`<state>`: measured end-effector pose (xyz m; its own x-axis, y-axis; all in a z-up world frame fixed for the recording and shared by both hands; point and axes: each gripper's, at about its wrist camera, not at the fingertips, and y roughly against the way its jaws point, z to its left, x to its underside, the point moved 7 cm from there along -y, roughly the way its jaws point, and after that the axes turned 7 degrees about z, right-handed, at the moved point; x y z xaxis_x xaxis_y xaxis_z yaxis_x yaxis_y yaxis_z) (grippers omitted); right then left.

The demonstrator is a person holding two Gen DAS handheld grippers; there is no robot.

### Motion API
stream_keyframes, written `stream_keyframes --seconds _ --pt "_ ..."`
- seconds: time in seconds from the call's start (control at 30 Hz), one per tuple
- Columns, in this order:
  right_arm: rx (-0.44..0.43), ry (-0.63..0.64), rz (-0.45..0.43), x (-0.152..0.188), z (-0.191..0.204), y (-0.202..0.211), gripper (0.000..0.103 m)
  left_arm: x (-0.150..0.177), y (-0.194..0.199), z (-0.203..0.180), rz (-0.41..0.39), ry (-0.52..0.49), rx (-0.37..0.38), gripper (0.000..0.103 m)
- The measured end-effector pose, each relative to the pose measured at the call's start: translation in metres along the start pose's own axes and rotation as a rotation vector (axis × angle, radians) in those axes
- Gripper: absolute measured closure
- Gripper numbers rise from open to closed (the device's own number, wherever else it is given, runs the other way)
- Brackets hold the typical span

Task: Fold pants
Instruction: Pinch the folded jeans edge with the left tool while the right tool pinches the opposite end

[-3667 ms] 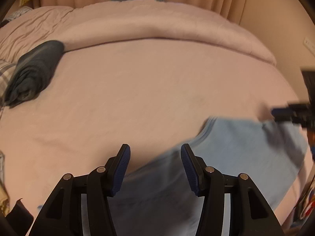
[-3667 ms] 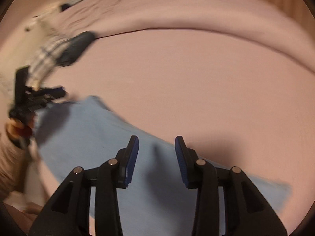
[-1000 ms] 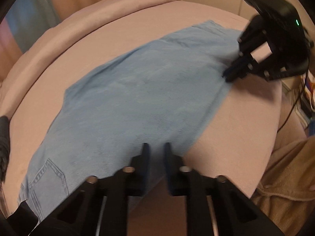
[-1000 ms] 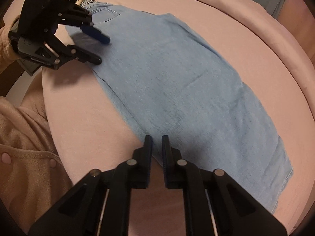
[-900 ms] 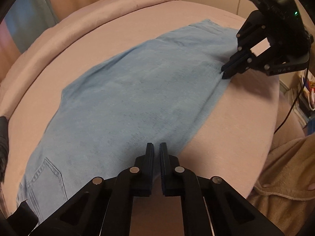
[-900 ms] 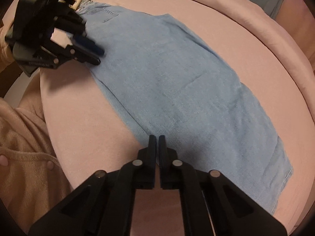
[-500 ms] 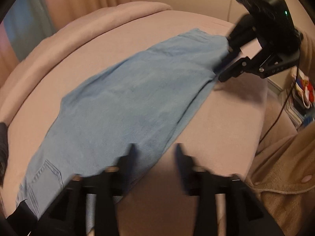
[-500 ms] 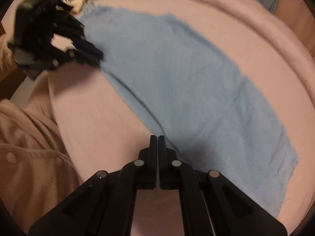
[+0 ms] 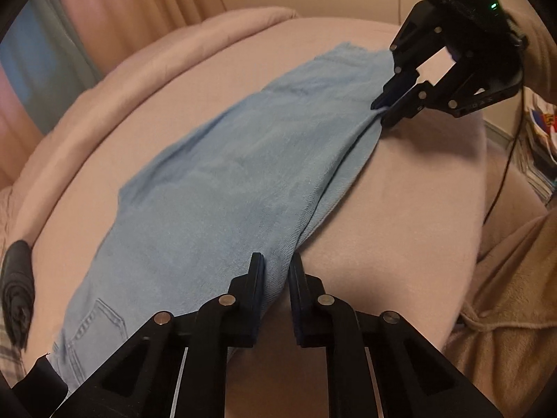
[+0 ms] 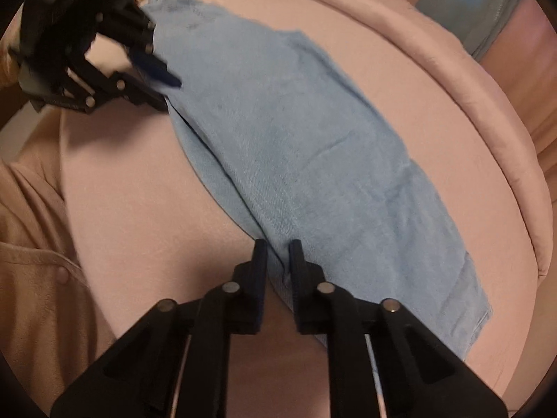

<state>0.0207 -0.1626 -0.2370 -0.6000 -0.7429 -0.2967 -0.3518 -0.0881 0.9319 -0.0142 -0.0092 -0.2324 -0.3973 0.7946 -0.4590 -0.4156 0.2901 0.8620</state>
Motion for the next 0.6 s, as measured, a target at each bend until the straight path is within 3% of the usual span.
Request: stream_keyframes --seconds 0.1,0.17,0.27,0.33,0.4,0.47,0.53,0.6 --pt "-0.006 0.035 0.05 0.008 0.008 -0.015 0.098 0.01 -0.016 -0.005 0.055 -0.024 0.003 0.09" --pt "0.007 0.049 0.061 0.011 0.011 -0.029 0.096 0.007 -0.018 -0.007 0.06 -0.031 -0.003 0.09" --pt "-0.099 -0.057 0.058 0.009 0.001 -0.016 0.094 0.003 -0.003 -0.002 0.074 0.047 0.074 0.089" --pt "-0.141 -0.089 0.026 0.008 -0.001 -0.002 0.094 -0.01 0.017 -0.003 0.013 0.081 0.159 0.084" --pt "-0.168 -0.112 -0.055 0.006 0.002 0.019 0.094 -0.032 0.025 -0.003 -0.067 0.124 0.19 0.062" --pt "-0.195 -0.203 -0.115 -0.008 -0.011 0.022 0.095 -0.058 0.015 -0.001 -0.102 0.182 0.211 0.058" --pt "-0.172 -0.284 -0.121 -0.022 -0.023 0.01 0.096 -0.08 -0.008 -0.001 -0.088 0.222 0.19 0.058" --pt "-0.145 -0.311 -0.104 -0.027 -0.022 -0.002 0.096 -0.089 -0.033 -0.008 -0.02 0.252 0.215 0.058"
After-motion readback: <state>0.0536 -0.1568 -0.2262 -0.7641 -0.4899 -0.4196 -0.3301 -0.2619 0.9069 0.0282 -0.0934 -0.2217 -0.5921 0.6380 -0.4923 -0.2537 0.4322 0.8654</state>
